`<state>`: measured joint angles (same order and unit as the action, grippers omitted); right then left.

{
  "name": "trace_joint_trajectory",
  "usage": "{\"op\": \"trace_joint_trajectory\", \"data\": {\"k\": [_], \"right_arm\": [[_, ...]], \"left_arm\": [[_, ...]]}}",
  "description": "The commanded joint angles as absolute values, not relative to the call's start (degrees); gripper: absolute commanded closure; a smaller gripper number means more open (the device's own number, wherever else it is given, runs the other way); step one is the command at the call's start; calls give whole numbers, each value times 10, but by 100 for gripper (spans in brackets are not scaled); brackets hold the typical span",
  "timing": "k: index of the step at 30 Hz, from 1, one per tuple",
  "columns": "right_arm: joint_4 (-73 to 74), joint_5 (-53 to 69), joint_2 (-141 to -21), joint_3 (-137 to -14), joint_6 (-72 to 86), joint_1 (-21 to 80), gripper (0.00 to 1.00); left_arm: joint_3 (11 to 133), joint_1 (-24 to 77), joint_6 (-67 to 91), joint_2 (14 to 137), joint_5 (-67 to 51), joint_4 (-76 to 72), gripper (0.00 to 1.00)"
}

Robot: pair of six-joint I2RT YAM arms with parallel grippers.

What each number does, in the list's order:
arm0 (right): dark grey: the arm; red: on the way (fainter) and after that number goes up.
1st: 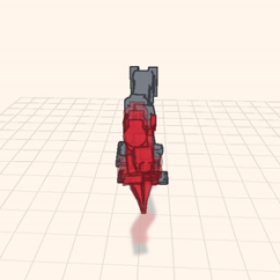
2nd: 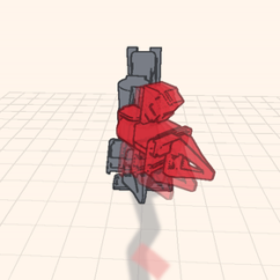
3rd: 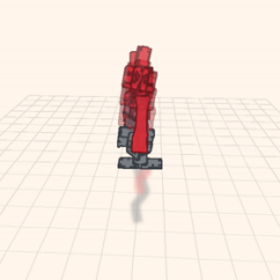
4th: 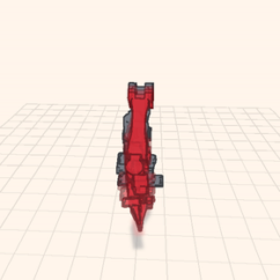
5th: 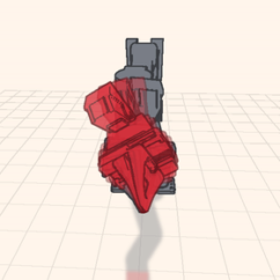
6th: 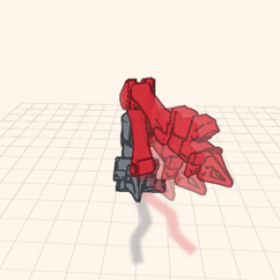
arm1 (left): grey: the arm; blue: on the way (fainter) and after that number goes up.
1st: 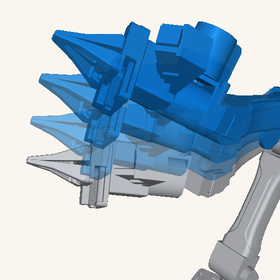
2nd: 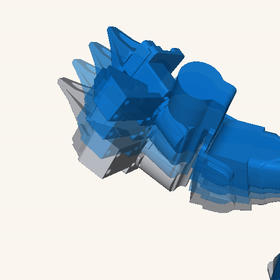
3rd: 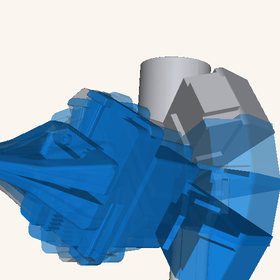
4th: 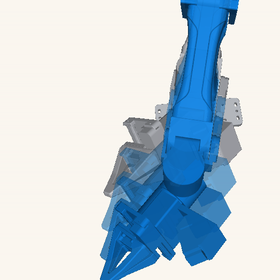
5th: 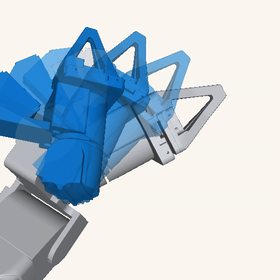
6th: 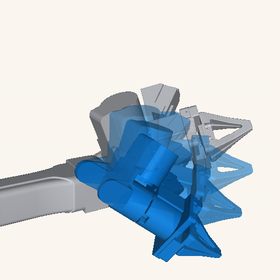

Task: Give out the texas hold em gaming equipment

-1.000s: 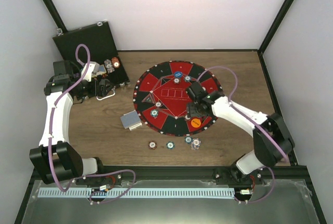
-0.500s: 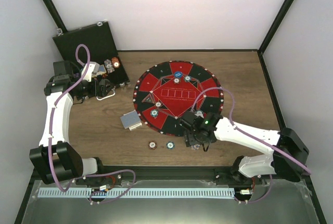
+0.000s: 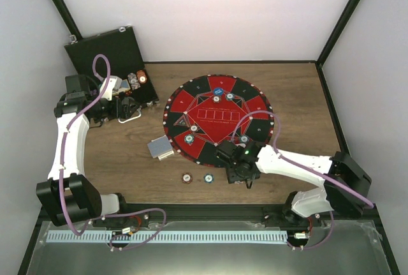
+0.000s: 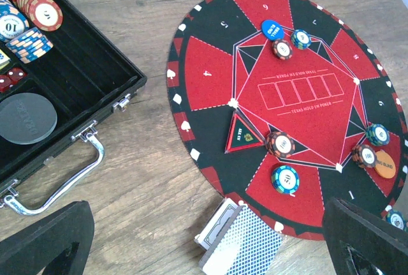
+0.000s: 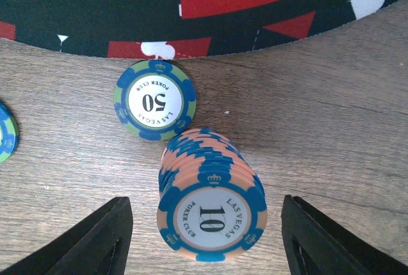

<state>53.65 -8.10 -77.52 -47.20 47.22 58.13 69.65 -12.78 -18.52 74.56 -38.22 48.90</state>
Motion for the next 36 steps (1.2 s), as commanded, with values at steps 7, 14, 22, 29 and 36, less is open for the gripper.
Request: {"op": "trace_joint_trajectory", "data": {"k": [7, 14, 22, 29, 36], "right_arm": [[526, -84, -780, -470, 470, 586, 42], [525, -87, -785, -461, 466, 586, 46], [530, -94, -781, -468, 464, 586, 56], [550, -101, -775, -492, 462, 586, 61], [575, -107, -771, -526, 457, 586, 65]], "left_arm": [[694, -131, -189, 737, -387, 483, 0], [694, -130, -190, 736, -384, 483, 0], [694, -130, -190, 735, -386, 483, 0], [694, -130, -189, 735, -388, 485, 0], [693, -131, -192, 734, -391, 486, 0]]}}
